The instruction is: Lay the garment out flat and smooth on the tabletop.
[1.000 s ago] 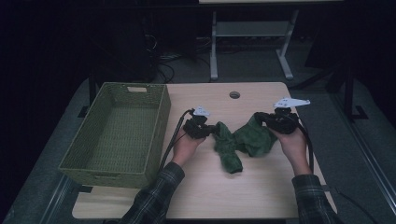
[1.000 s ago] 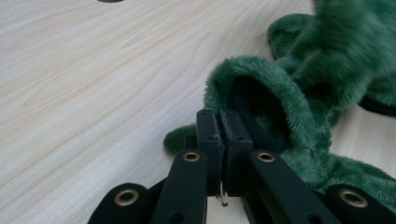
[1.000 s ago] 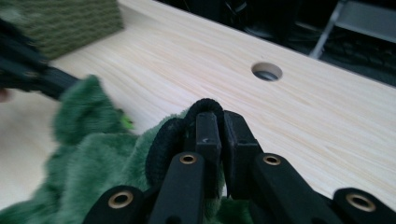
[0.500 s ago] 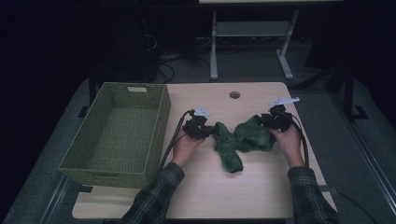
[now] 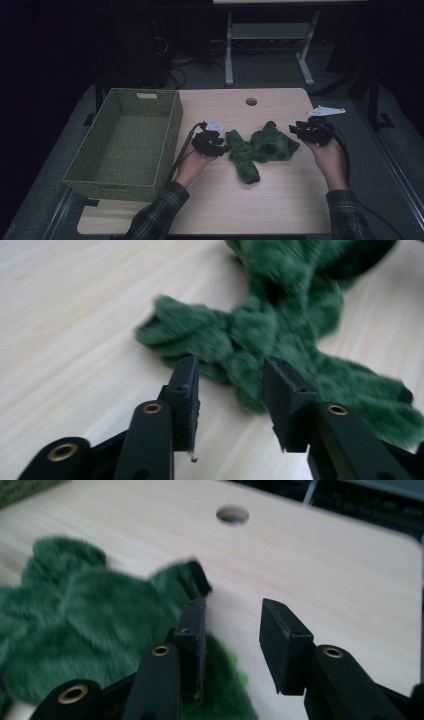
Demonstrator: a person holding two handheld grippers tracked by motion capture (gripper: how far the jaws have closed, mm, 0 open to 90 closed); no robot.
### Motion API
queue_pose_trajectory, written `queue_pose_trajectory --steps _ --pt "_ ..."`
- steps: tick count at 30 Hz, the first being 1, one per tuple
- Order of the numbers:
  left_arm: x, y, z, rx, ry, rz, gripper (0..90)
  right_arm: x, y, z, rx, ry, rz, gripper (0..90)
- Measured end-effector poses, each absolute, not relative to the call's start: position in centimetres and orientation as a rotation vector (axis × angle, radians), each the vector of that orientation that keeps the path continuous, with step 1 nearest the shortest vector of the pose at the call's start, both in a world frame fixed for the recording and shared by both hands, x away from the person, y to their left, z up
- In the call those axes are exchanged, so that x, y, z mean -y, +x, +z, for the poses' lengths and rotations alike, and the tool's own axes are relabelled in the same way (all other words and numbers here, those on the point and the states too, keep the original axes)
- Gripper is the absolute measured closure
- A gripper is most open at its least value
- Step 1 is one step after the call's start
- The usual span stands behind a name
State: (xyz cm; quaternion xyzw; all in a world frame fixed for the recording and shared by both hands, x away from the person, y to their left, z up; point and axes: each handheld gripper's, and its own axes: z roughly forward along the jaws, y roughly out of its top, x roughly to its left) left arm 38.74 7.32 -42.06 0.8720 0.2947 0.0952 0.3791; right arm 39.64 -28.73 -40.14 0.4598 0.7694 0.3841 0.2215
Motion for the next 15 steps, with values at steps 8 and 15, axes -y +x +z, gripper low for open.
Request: queue_pose_trajectory --steps 8,15 --pt "-6.8 38.7 -44.0 -0.712 2.252 0.188 51.7 30.0 39.0 -43.2 -2.155 1.345 1.017 60.5" --pt "-5.9 38.7 -45.1 -0.692 2.289 0.163 54.0 30.4 39.2 -45.3 -2.202 1.391 0.986 58.8"
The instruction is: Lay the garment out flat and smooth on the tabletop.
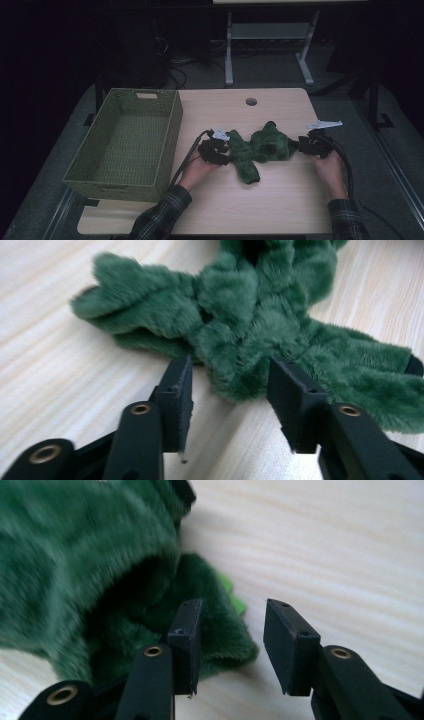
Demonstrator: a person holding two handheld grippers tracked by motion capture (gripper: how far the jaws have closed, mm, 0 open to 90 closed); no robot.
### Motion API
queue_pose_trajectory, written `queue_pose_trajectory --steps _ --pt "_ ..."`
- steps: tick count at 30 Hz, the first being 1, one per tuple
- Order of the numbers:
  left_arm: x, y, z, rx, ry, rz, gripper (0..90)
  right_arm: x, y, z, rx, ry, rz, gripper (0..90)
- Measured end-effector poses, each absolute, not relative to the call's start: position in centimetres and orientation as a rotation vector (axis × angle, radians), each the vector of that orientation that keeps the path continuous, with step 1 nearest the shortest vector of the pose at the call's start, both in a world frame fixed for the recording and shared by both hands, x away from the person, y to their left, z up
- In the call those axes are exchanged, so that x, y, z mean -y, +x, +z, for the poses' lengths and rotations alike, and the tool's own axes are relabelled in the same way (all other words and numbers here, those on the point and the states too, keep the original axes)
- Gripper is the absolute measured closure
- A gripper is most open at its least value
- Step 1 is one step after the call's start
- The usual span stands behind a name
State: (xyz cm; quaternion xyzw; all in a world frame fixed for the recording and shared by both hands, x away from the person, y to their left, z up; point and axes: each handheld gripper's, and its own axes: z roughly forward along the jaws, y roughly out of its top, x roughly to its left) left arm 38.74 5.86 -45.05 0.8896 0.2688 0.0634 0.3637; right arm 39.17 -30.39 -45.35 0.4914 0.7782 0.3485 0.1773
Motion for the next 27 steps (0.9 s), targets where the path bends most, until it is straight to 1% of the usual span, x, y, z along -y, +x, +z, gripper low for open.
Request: queue_pose_trajectory --steps 2,3,6,7,9,11,17,21,27 --pt "-5.6 38.7 -45.3 -0.675 2.315 0.166 58.8 30.4 39.3 -46.0 -2.231 1.405 0.961 59.7" --pt "-5.5 38.7 -45.5 -0.665 2.33 0.156 65.1 30.4 39.3 -46.3 -2.236 1.41 0.96 61.6" --pt "-5.3 38.6 -45.7 -0.654 2.35 0.16 78.0 30.4 39.4 -46.6 -2.258 1.427 0.964 72.4" --pt "-5.3 38.6 -45.7 -0.653 2.354 0.155 80.2 30.4 39.4 -46.6 -2.263 1.424 0.965 76.7" --pt "-5.3 38.5 -45.6 -0.649 2.354 0.155 83.8 30.3 39.4 -46.5 -2.265 1.402 0.96 81.3" --pt "-5.5 38.4 -45.3 -0.642 2.352 0.154 84.6 30.1 39.4 -46.3 -2.264 1.399 0.948 83.0" --pt "-6.3 37.2 -44.0 -0.612 2.33 0.131 85.1 29.9 39.4 -45.0 -2.211 1.357 0.943 83.4" --pt "-7.0 35.8 -43.2 -0.58 2.326 0.11 85.2 30.2 40.1 -44.2 -2.185 1.367 0.911 84.0" --pt "-7.6 33.7 -43.1 -0.547 2.31 0.057 85.2 30.6 41.2 -43.3 -2.141 1.372 0.872 84.5"
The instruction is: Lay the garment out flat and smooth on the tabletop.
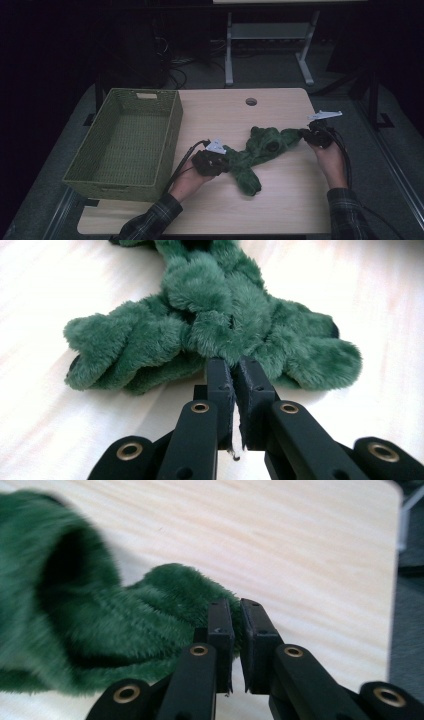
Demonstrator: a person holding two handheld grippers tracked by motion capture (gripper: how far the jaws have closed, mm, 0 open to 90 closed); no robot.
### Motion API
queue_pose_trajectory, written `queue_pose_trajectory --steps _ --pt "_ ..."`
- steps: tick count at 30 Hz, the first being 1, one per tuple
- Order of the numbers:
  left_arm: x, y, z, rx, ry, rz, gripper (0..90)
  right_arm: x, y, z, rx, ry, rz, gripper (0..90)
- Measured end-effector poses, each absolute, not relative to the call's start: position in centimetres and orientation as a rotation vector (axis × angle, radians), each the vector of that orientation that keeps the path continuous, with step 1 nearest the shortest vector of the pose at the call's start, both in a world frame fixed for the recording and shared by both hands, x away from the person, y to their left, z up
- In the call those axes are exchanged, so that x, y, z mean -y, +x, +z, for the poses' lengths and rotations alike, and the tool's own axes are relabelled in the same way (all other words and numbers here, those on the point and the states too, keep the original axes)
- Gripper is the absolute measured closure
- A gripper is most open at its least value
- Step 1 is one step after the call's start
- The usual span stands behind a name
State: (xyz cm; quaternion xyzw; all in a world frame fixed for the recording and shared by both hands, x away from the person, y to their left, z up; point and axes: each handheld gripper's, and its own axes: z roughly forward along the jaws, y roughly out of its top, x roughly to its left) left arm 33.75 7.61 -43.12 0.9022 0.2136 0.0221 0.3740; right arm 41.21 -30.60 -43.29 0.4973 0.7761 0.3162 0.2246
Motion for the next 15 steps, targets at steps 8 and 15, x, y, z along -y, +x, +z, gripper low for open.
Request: queue_pose_trajectory --steps 8,15 --pt "-6.3 31.4 -43.6 -0.487 2.293 -0.028 85.6 30.0 42.8 -42.8 -2.099 1.388 0.769 85.6" --pt "-5.1 31.0 -45.7 -0.471 2.377 -0.012 75.4 29.3 43.8 -44.2 -2.128 1.403 0.722 79.7"
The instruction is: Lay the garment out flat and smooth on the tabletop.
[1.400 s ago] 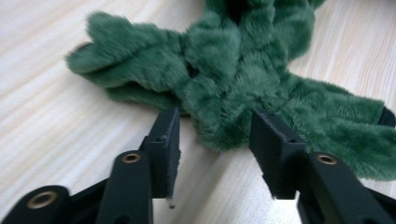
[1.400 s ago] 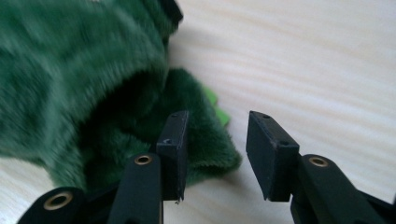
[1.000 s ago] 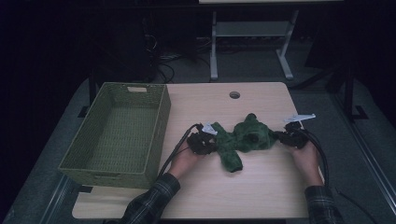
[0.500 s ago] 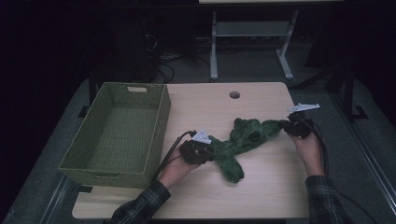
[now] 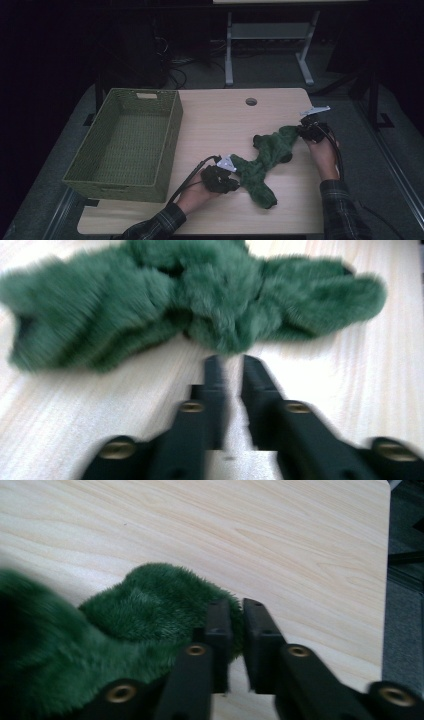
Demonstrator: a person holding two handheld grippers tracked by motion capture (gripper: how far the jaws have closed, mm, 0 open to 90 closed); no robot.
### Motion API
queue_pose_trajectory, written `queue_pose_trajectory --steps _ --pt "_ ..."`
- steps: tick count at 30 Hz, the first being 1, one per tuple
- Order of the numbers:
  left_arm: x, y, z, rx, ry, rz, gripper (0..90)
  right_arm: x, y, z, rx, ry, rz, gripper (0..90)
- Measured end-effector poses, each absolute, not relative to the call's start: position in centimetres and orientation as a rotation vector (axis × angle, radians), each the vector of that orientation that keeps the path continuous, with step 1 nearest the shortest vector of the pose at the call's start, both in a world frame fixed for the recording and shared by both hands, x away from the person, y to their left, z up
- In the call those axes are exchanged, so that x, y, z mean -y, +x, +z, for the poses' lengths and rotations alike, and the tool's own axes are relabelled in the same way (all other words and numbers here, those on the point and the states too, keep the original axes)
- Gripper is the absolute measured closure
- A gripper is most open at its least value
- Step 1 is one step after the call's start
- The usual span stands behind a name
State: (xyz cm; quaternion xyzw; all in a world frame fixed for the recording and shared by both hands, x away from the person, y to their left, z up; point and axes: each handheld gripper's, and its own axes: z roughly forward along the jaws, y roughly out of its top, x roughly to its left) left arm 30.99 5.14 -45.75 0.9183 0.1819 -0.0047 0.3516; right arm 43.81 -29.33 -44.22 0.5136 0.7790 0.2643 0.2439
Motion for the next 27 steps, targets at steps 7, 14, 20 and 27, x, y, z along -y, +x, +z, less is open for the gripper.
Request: queue_pose_trajectory --steps 7,14,20,27 --pt "-6.2 31.3 -44.3 -0.479 2.353 0.085 65.5 30.3 42.2 -43.4 -2.084 1.417 0.868 63.4" --pt "-7.4 32.3 -43.4 -0.536 2.32 0.185 56.1 30.4 39.0 -42.4 -2.088 1.383 0.949 62.2" --pt "-7.7 34.2 -42.7 -0.574 2.273 0.242 53.5 29.9 35.8 -42.5 -2.114 1.342 1.0 62.2" --pt "-7.0 35.8 -43.2 -0.603 2.241 0.206 60.0 29.1 32.3 -42.9 -2.154 1.291 1.025 62.1"
